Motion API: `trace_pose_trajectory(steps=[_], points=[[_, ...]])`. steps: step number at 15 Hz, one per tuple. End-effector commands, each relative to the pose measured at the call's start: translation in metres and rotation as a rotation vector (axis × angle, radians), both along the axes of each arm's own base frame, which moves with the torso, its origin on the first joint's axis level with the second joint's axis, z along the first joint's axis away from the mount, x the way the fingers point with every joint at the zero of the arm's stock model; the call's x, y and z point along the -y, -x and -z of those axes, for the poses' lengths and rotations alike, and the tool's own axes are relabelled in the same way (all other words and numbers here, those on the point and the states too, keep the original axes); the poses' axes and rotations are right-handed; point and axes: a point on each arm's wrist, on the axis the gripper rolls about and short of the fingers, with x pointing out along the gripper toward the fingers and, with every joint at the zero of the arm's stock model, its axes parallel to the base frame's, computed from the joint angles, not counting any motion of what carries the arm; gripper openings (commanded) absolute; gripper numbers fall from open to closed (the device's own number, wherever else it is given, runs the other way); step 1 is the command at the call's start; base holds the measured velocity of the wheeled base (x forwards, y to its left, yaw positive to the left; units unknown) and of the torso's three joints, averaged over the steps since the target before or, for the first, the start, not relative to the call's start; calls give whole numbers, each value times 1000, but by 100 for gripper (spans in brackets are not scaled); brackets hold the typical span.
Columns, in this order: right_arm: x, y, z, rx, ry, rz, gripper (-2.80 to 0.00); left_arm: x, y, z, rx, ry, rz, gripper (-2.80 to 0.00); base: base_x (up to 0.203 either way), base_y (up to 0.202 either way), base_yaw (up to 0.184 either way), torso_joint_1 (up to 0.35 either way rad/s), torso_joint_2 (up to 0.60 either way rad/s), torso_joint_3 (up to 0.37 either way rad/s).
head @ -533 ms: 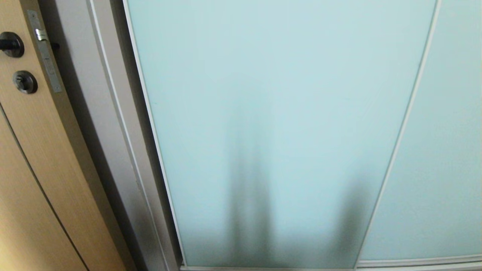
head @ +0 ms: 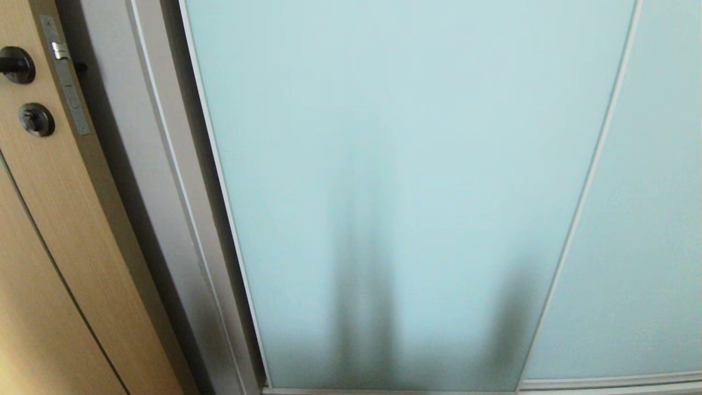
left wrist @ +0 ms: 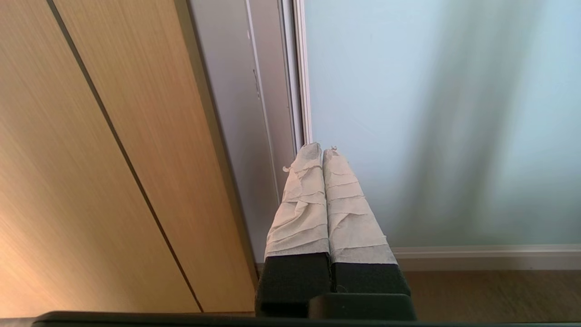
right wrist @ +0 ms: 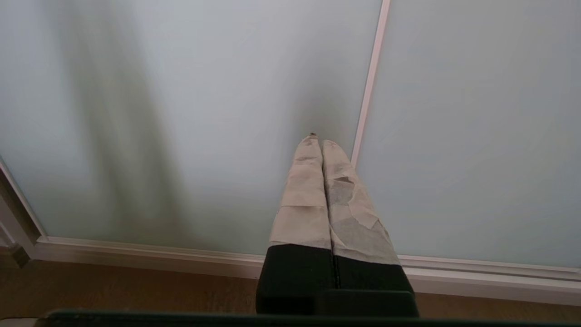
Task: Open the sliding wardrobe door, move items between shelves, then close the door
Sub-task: Open the door
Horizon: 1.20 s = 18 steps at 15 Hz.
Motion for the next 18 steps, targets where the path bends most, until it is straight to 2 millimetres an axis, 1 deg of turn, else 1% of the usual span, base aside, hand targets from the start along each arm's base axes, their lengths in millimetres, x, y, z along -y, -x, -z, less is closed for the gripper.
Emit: trace_pose_trajectory(steps=[1, 9, 13, 14, 15, 17, 18], points=[[0, 0, 0, 0, 2, 0, -280, 0, 0, 0, -2, -1, 1, -280, 0, 0, 0, 0, 0, 0], [0, 0, 0, 1, 0, 0, -280, 0, 0, 0, -2, 1, 1, -280, 0, 0, 0, 0, 0, 0], [0, 0, 0, 1, 2, 0, -280, 0, 0, -1, -9, -34, -3, -280, 0, 0, 0, 0, 0, 0], [0, 0, 0, 1, -1, 0, -280, 0, 3, -10, 19, -38, -11, -280, 0, 0, 0, 0, 0, 0], [0, 0, 0, 1, 2, 0, -280, -1, 6, -27, 57, -39, -29, -280, 0, 0, 0, 0, 0, 0], [0, 0, 0, 0, -1, 0, -280, -1, 5, -67, 86, -35, -64, -280, 0, 0, 0, 0, 0, 0], [0, 0, 0, 1, -1, 0, -280, -2, -1, -90, 88, -22, -87, -280, 0, 0, 0, 0, 0, 0]])
